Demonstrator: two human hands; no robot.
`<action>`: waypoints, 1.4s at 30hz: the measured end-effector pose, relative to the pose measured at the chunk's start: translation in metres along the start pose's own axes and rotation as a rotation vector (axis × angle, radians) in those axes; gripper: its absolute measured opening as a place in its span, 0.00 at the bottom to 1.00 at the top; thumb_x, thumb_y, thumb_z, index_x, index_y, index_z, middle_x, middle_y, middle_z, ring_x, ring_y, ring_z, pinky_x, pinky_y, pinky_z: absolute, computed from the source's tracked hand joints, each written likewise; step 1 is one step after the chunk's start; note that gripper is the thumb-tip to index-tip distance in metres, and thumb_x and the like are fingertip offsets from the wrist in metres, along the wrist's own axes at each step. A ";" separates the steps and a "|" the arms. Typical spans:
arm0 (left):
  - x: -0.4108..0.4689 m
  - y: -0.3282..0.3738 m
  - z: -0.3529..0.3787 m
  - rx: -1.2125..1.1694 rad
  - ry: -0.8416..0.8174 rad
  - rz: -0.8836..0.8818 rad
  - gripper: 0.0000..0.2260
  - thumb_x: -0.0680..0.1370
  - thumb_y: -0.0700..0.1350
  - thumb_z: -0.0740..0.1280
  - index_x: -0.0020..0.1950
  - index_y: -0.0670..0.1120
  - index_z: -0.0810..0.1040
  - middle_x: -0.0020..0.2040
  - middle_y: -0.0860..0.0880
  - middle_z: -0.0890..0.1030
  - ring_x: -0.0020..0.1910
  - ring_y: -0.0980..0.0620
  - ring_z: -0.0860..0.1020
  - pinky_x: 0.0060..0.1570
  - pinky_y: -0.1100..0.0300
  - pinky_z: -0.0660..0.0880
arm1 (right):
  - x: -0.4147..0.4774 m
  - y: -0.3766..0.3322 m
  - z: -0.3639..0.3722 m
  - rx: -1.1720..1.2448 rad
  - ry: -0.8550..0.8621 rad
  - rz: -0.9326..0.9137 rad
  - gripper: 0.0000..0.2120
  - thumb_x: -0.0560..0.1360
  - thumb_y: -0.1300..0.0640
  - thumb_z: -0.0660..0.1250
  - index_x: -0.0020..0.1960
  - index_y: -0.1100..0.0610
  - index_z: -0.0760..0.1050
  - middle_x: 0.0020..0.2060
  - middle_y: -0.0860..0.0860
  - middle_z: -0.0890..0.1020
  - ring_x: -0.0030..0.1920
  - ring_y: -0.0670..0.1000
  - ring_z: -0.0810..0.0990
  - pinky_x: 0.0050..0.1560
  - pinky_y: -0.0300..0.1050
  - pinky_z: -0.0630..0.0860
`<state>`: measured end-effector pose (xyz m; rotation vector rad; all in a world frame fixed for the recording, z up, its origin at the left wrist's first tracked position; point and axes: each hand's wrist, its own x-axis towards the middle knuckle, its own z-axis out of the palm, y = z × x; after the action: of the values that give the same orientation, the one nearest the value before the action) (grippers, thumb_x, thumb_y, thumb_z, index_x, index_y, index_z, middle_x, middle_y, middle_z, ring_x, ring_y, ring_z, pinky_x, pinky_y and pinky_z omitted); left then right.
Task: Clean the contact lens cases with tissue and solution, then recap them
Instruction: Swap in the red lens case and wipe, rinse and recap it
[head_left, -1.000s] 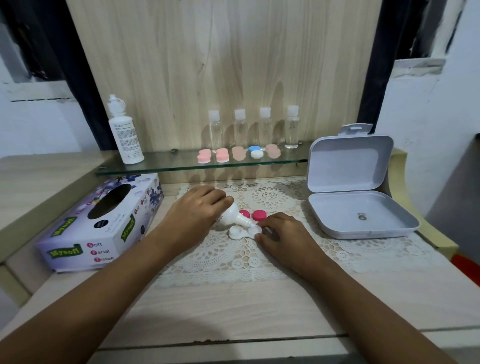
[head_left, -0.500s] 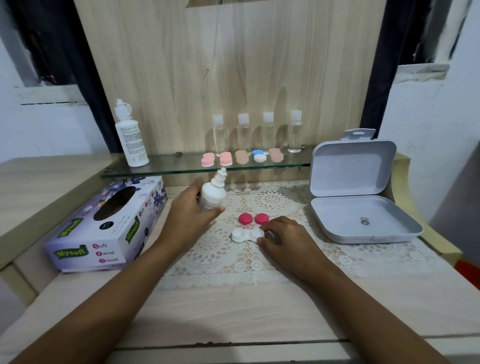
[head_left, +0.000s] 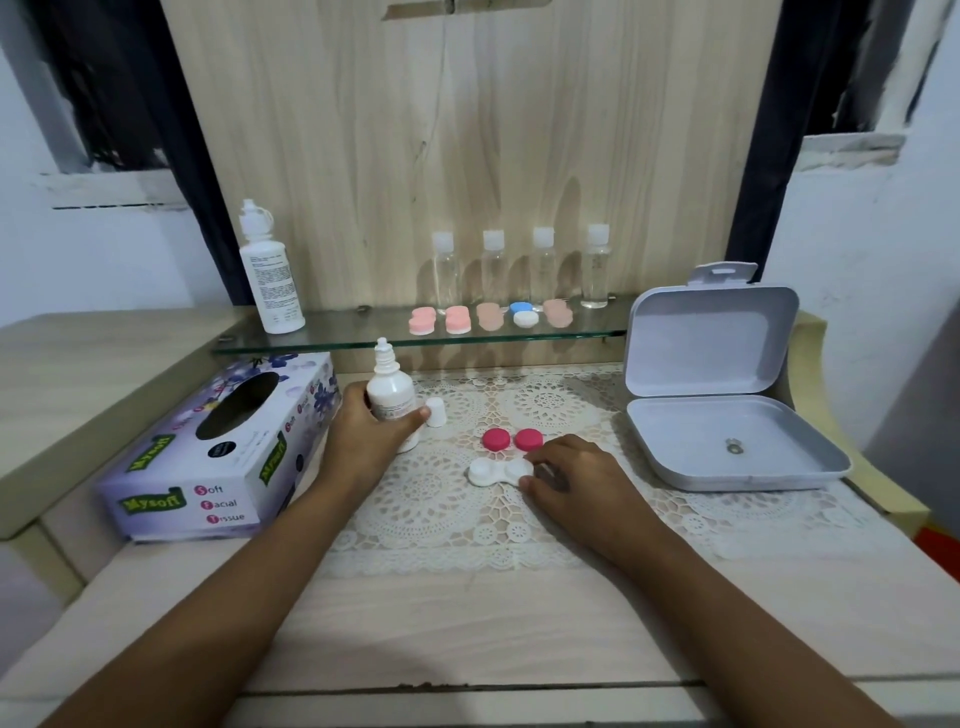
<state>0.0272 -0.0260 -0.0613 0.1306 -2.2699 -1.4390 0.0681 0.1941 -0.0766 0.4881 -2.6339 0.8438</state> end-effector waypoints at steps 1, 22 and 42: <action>-0.001 0.001 0.000 -0.011 -0.016 0.003 0.27 0.69 0.48 0.75 0.64 0.44 0.68 0.55 0.50 0.75 0.53 0.51 0.74 0.49 0.58 0.69 | 0.000 0.000 0.000 0.001 -0.001 0.001 0.14 0.75 0.53 0.65 0.59 0.55 0.76 0.55 0.51 0.77 0.55 0.51 0.73 0.47 0.38 0.62; -0.005 0.057 0.049 0.496 -0.462 0.098 0.14 0.76 0.50 0.68 0.55 0.41 0.80 0.54 0.45 0.81 0.49 0.51 0.77 0.48 0.57 0.71 | 0.000 -0.001 -0.002 -0.010 -0.033 -0.011 0.15 0.75 0.54 0.65 0.60 0.55 0.76 0.54 0.55 0.78 0.55 0.54 0.74 0.45 0.36 0.61; -0.029 0.050 0.015 0.407 -0.539 0.185 0.10 0.74 0.46 0.67 0.56 0.48 0.79 0.51 0.53 0.79 0.48 0.56 0.77 0.45 0.64 0.71 | 0.001 0.001 -0.001 -0.017 -0.036 -0.006 0.13 0.75 0.52 0.65 0.58 0.55 0.77 0.55 0.53 0.78 0.55 0.52 0.74 0.46 0.36 0.62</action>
<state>0.0551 0.0177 -0.0323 -0.3787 -2.8954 -0.9804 0.0674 0.1954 -0.0760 0.5109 -2.6692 0.8180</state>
